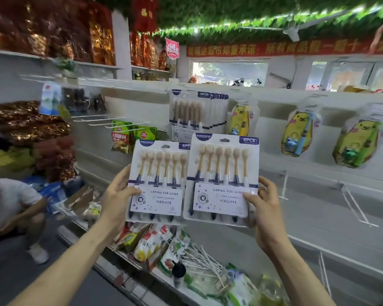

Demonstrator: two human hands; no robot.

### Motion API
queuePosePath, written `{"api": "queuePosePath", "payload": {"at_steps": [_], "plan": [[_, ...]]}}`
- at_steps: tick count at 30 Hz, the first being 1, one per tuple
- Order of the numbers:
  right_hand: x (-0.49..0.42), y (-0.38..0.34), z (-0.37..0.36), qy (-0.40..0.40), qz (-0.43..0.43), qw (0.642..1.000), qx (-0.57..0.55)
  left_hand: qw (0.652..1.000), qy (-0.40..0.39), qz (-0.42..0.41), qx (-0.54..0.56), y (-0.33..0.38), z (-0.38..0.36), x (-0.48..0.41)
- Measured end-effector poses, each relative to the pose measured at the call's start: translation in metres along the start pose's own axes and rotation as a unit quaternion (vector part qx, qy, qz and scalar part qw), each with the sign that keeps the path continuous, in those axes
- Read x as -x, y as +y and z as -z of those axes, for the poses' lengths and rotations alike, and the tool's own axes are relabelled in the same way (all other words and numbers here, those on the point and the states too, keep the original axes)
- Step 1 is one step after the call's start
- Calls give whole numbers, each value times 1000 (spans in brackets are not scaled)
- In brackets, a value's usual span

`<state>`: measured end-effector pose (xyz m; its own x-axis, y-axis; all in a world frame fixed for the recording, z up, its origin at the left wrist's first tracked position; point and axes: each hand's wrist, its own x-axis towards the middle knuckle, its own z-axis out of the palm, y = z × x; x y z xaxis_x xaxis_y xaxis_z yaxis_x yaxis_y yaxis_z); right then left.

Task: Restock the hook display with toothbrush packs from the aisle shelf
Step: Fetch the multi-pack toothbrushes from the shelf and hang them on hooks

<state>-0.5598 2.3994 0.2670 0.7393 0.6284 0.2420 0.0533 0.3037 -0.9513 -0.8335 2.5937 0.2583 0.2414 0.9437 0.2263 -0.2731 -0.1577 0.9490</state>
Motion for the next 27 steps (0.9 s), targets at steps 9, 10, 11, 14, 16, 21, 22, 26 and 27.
{"api": "queuePosePath", "payload": {"at_steps": [9,10,11,14,16,21,22,26,27], "plan": [[-64,20,-127,73,46,996,26,998,-50,1,26,-11,69,-164],[-68,21,-139,85,49,995,27,998,-64,0,24,-11,77,-181],[-71,21,-151,95,53,994,28,997,-77,-2,21,-10,83,-198],[-81,20,-180,125,59,990,19,995,-95,2,23,-7,102,-243],[-83,19,-195,143,63,988,14,993,-112,9,22,-8,113,-268],[-97,14,-228,165,90,982,21,991,-134,3,24,-12,129,-316],[-101,12,-234,166,93,982,21,990,-135,2,27,-14,131,-322],[-116,3,-257,155,111,981,27,987,-152,19,52,-22,140,-343],[-120,1,-261,155,114,981,28,986,-155,25,57,-23,141,-347]]}}
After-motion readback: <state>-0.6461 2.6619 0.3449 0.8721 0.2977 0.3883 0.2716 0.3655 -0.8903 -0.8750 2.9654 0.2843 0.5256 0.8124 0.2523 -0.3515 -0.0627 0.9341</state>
